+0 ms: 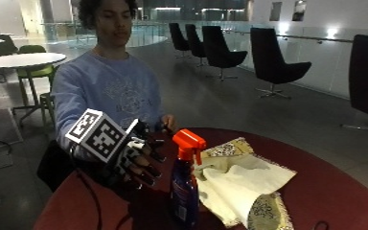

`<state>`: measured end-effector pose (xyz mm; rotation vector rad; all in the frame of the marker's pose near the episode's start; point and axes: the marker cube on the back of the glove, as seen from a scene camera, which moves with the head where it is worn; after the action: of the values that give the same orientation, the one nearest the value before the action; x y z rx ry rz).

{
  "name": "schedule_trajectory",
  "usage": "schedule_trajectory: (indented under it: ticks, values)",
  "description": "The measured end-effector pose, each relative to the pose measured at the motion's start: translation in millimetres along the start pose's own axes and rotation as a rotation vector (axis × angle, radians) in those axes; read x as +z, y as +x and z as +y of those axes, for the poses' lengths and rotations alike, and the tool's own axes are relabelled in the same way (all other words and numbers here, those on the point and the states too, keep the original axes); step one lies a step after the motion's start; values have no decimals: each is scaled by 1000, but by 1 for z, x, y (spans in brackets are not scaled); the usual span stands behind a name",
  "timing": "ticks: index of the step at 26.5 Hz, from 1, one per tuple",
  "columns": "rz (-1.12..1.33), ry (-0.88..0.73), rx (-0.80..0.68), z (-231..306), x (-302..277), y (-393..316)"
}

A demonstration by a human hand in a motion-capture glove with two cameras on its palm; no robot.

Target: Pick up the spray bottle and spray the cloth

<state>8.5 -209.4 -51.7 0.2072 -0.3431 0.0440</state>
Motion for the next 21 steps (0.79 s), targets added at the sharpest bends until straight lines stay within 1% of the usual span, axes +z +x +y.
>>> schedule_trajectory:
  ticks: [4, 10, 21]
  values:
    - [-123, 39, 88, -35, -1, 6]
    - [-328, 77, 194, -71, 7, 13]
    - [-504, 136, 186, -110, 26, -6]
